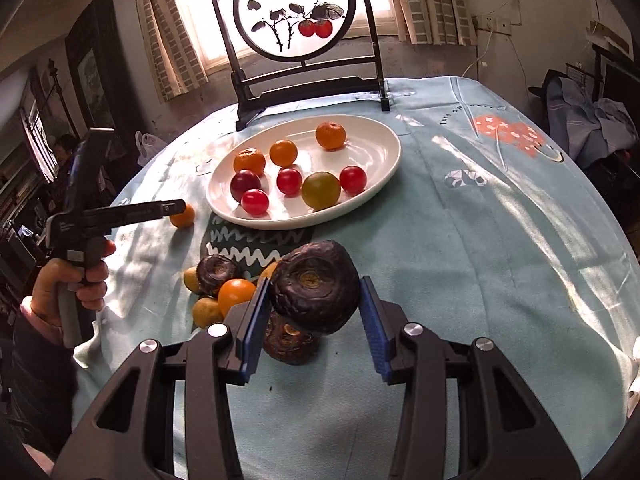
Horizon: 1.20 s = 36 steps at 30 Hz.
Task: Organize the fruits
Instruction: 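Grasp a dark brown fruit with the right tool while the left tool grasps an orange, then carry both fruits over the white plate and open both tools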
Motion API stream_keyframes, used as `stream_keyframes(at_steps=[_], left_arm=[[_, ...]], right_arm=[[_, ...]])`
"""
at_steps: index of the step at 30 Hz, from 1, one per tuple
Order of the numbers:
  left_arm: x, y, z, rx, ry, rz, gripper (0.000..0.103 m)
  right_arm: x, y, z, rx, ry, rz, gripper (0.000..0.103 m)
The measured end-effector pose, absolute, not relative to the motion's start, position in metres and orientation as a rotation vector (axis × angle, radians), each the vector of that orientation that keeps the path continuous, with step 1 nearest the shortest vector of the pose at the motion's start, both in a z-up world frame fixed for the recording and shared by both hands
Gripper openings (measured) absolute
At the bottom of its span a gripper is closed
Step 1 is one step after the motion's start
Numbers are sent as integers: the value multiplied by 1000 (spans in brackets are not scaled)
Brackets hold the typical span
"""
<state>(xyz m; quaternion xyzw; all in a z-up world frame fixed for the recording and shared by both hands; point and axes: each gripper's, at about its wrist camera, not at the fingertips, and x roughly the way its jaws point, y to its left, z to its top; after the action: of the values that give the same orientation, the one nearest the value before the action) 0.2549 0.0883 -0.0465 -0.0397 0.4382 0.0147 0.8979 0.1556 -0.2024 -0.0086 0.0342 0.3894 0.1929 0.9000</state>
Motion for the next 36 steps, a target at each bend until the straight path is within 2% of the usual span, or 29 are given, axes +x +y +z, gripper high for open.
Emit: stream_keyframes(at_steps=[3, 20, 30, 36], left_arm=[[259, 86, -57, -71, 936, 25, 44], [263, 76, -63, -3, 939, 72, 42], [245, 78, -28, -83, 833, 58, 41], [242, 49, -2, -132, 750, -41, 42]], right_arm=[[154, -198, -7, 65, 807, 414, 45], [149, -196, -5, 73, 797, 438, 45], [156, -199, 9, 87, 738, 475, 45], [204, -197, 16, 150, 679, 494, 45]])
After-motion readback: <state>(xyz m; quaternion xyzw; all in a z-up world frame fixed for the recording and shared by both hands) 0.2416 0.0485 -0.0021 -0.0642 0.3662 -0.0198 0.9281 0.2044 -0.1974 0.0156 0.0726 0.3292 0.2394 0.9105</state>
